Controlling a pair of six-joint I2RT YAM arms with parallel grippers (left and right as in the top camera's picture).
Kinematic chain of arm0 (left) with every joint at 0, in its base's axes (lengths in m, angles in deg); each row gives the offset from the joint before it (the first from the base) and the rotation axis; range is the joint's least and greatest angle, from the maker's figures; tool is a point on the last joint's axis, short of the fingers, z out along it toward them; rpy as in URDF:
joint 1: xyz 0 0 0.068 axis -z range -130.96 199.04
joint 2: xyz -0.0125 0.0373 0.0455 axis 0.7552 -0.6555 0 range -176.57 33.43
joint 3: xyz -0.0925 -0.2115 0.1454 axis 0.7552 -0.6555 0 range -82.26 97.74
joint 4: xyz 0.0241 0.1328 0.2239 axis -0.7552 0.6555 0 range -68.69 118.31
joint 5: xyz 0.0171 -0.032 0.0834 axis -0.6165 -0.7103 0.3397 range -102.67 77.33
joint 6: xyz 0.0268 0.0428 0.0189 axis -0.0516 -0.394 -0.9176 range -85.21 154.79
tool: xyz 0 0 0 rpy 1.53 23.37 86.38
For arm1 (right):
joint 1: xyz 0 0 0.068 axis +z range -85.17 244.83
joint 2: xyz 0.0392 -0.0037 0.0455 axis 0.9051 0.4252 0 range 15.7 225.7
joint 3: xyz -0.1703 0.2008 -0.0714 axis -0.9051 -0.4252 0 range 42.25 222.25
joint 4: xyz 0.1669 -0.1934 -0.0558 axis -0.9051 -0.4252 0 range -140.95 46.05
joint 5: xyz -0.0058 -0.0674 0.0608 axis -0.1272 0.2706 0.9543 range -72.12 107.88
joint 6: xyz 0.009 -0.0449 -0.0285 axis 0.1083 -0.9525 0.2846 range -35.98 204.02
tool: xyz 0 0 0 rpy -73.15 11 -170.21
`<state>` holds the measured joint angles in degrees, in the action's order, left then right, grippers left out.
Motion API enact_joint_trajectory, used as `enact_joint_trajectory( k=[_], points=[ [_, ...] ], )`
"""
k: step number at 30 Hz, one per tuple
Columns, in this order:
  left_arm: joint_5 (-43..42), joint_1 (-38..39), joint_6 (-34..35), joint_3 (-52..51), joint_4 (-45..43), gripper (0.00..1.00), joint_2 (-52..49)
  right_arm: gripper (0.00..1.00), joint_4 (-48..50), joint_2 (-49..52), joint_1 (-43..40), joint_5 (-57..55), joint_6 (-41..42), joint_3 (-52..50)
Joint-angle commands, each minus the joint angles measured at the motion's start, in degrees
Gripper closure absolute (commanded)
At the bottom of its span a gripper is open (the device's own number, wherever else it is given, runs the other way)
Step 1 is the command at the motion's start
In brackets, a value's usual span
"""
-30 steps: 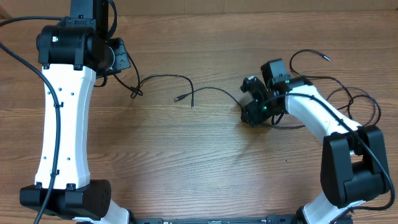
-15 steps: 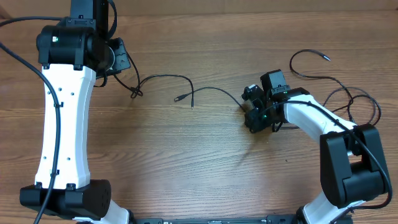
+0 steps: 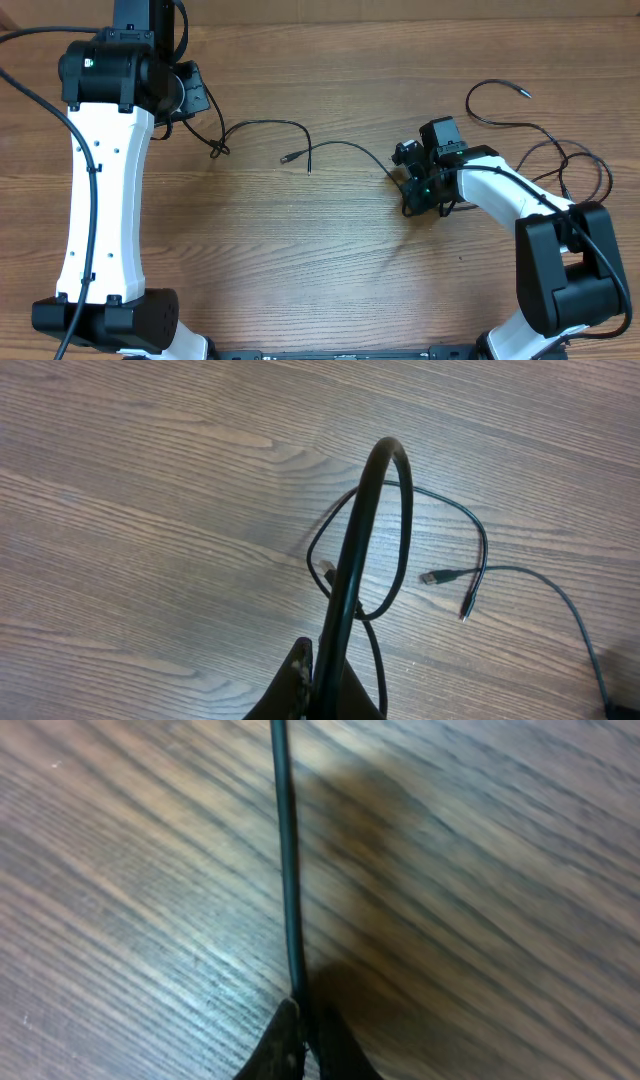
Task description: Untangle cables
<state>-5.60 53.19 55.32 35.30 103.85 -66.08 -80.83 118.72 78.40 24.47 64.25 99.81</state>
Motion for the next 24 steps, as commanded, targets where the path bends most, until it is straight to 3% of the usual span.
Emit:
enact_joint_trajectory(
  k=[1, 8, 13, 21, 24],
  points=[
    [0.3, 0.0, -1.2, -0.2, 0.0, 0.96, 0.2, 0.96, 0.7, 0.7, -0.1, -8.4, 5.5, -2.1],
    [-0.1, 0.0, -1.2, -0.2, 0.0, 0.96, 0.2, 0.96, 3.4, 0.6, -1.6, -15.0, 16.6, -0.6],
    [-0.7, 0.0, -1.3, -0.2, 0.0, 0.96, 0.2, 0.96, 0.5, -2.1, -7.5, -15.0, 26.6, 6.2],
    [-1.1, 0.0, -1.2, -0.2, 0.0, 0.96, 0.2, 0.96, -10.3, -6.6, -20.5, -13.6, 30.4, 23.2],
    [-1.1, 0.0, -1.3, -0.2, -0.1, 0.96, 0.2, 0.94, -13.5, -6.7, -23.9, -0.2, 27.7, 27.6]
  ],
)
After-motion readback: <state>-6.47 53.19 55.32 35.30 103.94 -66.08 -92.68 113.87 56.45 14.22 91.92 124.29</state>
